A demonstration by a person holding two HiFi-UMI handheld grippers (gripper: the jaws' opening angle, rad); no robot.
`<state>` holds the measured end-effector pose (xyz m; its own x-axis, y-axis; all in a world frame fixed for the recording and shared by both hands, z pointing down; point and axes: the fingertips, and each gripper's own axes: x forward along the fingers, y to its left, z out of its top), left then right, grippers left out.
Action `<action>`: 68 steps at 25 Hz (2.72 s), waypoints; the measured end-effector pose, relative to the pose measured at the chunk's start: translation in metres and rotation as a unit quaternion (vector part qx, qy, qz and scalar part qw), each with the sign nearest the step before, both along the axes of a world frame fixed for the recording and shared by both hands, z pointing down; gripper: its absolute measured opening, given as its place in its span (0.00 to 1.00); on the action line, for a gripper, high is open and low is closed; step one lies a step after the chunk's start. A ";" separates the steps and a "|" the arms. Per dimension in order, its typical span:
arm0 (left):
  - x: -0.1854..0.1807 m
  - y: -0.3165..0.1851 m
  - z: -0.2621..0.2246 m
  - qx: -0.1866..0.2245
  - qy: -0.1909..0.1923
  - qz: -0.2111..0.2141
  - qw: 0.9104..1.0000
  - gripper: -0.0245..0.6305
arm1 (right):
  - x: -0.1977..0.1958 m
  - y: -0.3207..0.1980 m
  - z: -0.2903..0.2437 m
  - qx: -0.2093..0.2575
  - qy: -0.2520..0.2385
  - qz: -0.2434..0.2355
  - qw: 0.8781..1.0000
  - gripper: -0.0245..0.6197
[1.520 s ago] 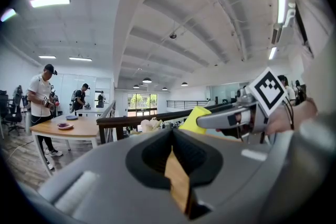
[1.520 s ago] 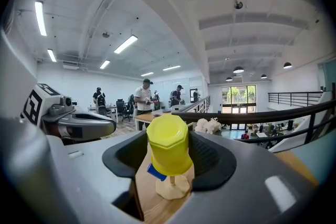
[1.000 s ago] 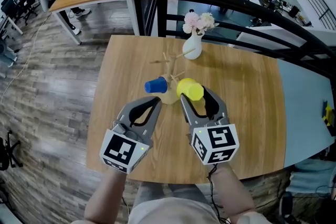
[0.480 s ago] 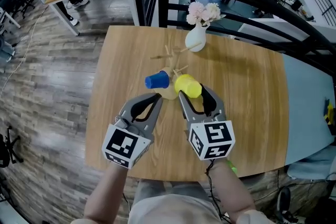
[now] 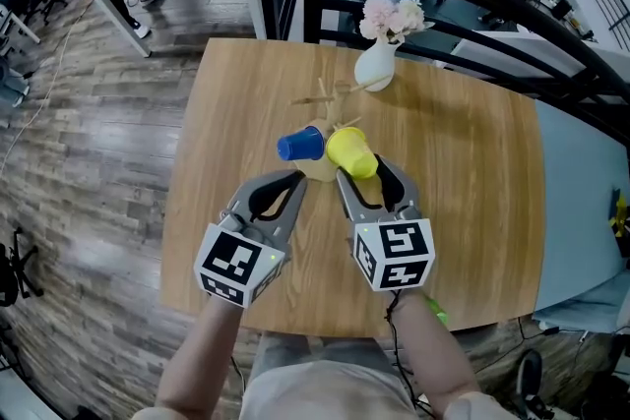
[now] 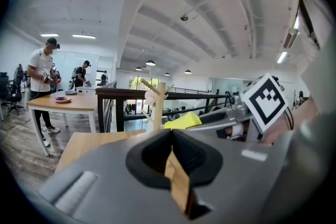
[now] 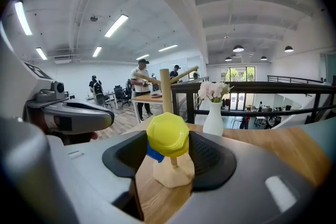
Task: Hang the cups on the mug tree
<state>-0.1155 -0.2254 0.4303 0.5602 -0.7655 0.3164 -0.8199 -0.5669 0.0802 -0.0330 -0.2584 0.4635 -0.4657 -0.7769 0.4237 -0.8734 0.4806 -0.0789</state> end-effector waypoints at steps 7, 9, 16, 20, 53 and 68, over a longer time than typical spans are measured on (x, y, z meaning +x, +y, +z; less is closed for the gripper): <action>0.000 -0.002 0.013 -0.012 0.000 0.000 1.000 0.04 | 0.000 -0.006 0.016 -0.015 0.015 0.000 1.000 0.43; -0.002 -0.003 0.016 -0.013 -0.001 -0.008 1.000 0.04 | 0.000 -0.008 0.019 -0.014 0.011 0.000 1.000 0.43; -0.007 0.000 0.018 -0.019 0.004 -0.017 1.000 0.04 | 0.003 -0.004 0.019 -0.017 0.005 0.001 1.000 0.46; -0.007 0.006 0.010 -0.013 0.005 -0.016 1.000 0.04 | 0.004 0.004 0.005 -0.004 -0.001 -0.011 1.000 0.47; 0.005 0.102 -0.152 0.121 0.029 0.003 0.992 0.04 | 0.034 0.136 -0.183 0.118 -0.052 -0.024 0.991 0.12; -0.003 0.171 -0.161 0.125 0.022 -0.010 0.992 0.04 | 0.032 0.197 -0.186 0.103 -0.075 -0.044 0.991 0.04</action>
